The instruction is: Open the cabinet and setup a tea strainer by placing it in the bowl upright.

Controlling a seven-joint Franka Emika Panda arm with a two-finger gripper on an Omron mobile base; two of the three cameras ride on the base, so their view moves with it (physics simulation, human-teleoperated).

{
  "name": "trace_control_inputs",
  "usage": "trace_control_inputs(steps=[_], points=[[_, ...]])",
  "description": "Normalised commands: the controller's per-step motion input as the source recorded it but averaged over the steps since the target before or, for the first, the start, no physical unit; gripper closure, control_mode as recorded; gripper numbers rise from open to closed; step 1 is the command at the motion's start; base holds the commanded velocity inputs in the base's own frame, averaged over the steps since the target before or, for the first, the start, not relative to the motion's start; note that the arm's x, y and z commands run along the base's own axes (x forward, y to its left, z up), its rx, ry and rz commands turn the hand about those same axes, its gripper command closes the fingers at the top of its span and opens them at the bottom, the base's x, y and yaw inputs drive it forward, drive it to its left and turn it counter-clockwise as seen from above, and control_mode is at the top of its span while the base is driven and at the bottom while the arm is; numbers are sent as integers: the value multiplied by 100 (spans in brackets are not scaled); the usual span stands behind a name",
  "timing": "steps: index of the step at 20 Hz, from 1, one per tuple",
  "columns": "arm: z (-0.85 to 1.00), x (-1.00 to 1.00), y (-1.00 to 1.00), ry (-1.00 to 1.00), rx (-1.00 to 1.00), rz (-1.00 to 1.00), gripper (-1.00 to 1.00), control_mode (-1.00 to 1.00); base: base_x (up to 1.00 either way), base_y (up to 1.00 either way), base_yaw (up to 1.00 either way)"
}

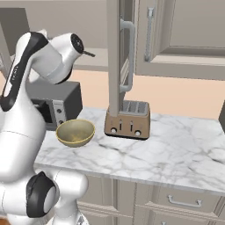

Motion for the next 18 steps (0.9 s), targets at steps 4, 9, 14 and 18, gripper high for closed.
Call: trace_control_inputs(steps=[4, 9, 14, 18], points=[[-12, 24, 35, 0, 3, 12, -100, -100, 0, 0, 0], [-6, 23, 39, 0, 1, 12, -100, -100, 0, 0, 0], [0, 33, 26, 0, 6, 9, -100, -100, 0, 0, 0], [0, 15, 49, -7, 1, 15, -100, -100, 0, 0, 0]])
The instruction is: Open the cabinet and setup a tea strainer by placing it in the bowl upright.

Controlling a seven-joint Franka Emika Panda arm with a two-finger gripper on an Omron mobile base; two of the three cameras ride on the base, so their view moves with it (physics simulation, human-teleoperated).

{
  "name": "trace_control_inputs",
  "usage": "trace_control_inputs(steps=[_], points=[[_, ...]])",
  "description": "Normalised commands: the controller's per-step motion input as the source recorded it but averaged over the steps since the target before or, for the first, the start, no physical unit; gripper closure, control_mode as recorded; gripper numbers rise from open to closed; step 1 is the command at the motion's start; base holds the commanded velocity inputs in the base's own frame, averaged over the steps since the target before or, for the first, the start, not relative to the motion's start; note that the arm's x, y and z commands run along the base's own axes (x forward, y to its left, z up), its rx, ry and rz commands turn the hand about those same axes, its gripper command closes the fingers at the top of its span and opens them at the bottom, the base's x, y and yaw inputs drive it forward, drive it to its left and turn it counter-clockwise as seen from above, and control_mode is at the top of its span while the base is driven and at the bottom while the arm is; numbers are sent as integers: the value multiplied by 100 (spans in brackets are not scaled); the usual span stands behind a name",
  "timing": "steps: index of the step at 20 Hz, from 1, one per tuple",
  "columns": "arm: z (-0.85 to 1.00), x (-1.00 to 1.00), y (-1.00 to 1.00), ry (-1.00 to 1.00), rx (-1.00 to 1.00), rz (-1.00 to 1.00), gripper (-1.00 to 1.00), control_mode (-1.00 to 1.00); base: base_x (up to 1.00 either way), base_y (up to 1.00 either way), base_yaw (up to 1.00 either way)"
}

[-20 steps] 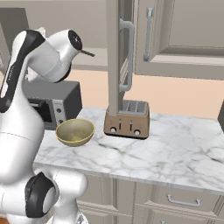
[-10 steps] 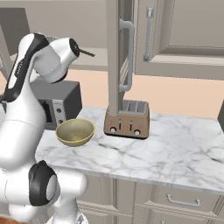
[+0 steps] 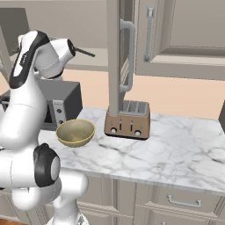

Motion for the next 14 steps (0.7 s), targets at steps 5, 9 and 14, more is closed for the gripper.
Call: trace_control_inputs(steps=[5, 9, 14], points=[[0, 1, 57, -12, 0, 19, -100, -100, 0, 0, 0], [6, -10, 82, -14, 0, 23, -100, -100, 0, 0, 0], [0, -23, 81, -9, 0, 15, -100, -100, 0, 0, 0]])
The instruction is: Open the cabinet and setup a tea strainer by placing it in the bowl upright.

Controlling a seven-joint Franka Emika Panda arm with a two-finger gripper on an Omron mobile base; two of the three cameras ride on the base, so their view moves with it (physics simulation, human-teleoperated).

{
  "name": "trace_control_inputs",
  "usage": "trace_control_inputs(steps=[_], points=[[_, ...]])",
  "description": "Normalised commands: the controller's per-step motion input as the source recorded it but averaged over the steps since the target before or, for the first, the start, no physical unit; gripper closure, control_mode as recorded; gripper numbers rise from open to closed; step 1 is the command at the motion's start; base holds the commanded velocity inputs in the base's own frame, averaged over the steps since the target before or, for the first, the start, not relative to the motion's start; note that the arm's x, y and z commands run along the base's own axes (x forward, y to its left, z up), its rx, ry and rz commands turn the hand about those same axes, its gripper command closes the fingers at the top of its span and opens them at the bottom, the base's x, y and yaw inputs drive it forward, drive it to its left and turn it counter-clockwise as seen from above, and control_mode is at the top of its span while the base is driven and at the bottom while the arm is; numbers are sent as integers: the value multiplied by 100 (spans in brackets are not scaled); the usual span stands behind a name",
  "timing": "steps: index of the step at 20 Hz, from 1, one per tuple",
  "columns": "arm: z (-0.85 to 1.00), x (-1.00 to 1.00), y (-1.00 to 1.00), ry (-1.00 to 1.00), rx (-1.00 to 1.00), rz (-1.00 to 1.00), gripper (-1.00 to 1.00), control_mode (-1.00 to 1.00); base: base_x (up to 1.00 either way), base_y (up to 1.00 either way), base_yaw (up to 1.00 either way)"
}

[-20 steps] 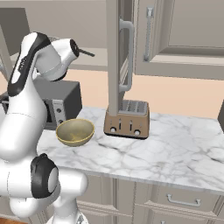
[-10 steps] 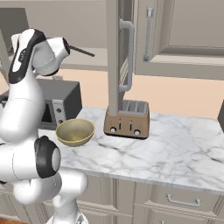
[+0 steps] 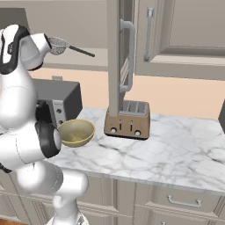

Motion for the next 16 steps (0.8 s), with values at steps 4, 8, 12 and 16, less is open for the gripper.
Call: trace_control_inputs(steps=[4, 8, 12, 16], points=[[-9, -4, 83, 0, 0, 0, -100, -100, 0, 0, 0], [-7, 0, 84, 0, 0, -4, -100, -100, 0, 0, 0], [-12, 0, 58, -1, 0, -14, -100, -100, 0, 0, 0], [-19, 0, 40, 0, 0, -24, -100, -100, 0, 0, 0]])
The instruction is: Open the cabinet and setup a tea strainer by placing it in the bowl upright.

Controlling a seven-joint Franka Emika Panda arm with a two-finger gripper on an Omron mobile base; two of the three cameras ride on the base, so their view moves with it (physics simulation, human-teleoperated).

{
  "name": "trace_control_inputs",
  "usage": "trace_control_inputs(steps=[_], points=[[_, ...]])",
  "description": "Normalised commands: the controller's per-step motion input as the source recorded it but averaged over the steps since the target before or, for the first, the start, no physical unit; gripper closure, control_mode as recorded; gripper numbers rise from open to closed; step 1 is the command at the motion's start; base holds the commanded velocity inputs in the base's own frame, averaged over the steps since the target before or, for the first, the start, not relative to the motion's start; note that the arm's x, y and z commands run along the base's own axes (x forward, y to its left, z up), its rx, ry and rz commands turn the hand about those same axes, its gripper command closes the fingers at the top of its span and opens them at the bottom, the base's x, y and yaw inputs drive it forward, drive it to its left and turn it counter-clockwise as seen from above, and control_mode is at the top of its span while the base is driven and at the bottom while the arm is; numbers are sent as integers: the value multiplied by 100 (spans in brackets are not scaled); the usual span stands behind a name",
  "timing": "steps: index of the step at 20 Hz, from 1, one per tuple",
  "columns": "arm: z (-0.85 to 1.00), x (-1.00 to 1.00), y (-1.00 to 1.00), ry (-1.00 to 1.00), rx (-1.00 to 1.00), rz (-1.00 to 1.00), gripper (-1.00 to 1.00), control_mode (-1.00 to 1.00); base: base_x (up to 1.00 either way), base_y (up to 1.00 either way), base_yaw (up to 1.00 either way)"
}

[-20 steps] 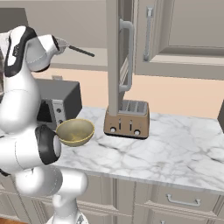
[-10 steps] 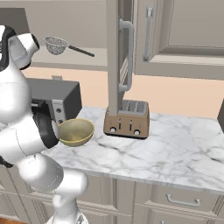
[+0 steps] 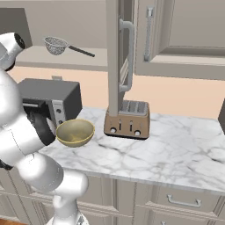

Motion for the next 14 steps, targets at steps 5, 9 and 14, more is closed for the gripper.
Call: trace_control_inputs(steps=[5, 9, 14], points=[[-18, 0, 2, 0, 0, -26, -100, -100, 0, 0, 0], [-28, 0, -16, -3, -4, -25, -100, -100, 0, 0, 0], [-14, 0, -41, -9, -24, -8, -100, -100, 0, 0, 0]])
